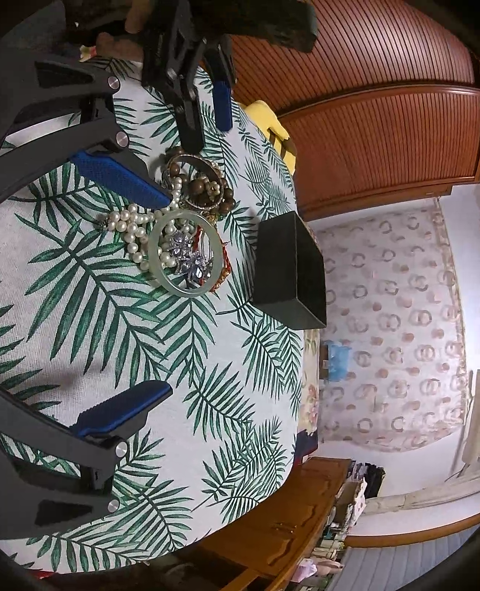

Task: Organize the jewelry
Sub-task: 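Lower the left tool onto the silver bangle and close its fingers, then lift the silver bangle with the left tool while the right tool grasps the jade bangle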

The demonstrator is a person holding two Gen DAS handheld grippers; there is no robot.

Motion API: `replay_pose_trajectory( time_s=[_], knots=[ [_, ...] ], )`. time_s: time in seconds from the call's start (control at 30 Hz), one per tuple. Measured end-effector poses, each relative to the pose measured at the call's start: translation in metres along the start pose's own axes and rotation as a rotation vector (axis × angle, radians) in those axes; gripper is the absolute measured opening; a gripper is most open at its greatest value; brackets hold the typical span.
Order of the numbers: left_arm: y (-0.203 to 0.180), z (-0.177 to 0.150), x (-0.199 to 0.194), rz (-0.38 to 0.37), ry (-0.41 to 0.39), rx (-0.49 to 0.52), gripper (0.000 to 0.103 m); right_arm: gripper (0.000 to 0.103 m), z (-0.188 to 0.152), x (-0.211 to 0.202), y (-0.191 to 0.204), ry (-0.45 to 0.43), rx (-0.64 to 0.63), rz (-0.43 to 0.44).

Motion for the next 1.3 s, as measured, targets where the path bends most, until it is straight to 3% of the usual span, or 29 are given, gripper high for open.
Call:
replay_pose_trajectory(
  time_s=[0.13, 0.37, 0.5, 0.77, 0.83, 0.93, 1.3],
  knots=[
    [-0.001, 0.003, 0.012, -0.034, 0.039, -0.015, 0.037, 0.095, -0.001, 0.0, -0.001, -0.005, 0.007, -0.002],
    [0.004, 0.01, 0.022, -0.055, 0.068, -0.053, 0.022, 0.095, 0.001, 0.001, -0.003, 0.011, 0.017, 0.042],
    [0.005, 0.01, 0.023, -0.046, 0.063, -0.049, 0.007, 0.089, 0.005, 0.001, -0.002, 0.013, 0.006, 0.046],
    [0.005, 0.012, 0.005, -0.053, -0.014, -0.058, 0.005, 0.085, 0.015, 0.006, -0.002, 0.022, -0.031, 0.042],
    [0.004, 0.015, 0.0, -0.055, -0.035, -0.056, 0.005, 0.069, 0.021, 0.01, -0.004, 0.035, -0.036, 0.076],
    [0.004, 0.02, -0.005, -0.058, -0.061, -0.052, 0.005, 0.058, 0.029, 0.016, -0.005, 0.041, -0.06, 0.091],
    [0.0, 0.033, -0.008, -0.044, -0.098, -0.025, 0.005, 0.039, 0.033, 0.058, -0.011, 0.152, -0.111, 0.132]
  ],
)
Point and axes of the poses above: each gripper's, at about its wrist camera, not at the fingertips, and x roughly the way its jaws point, y to its left, z to its top, the point moved 1 cm from there along x, roughly the way its jaws point, and after that the axes turned 13 degrees about -x, right-handed, at the moved point
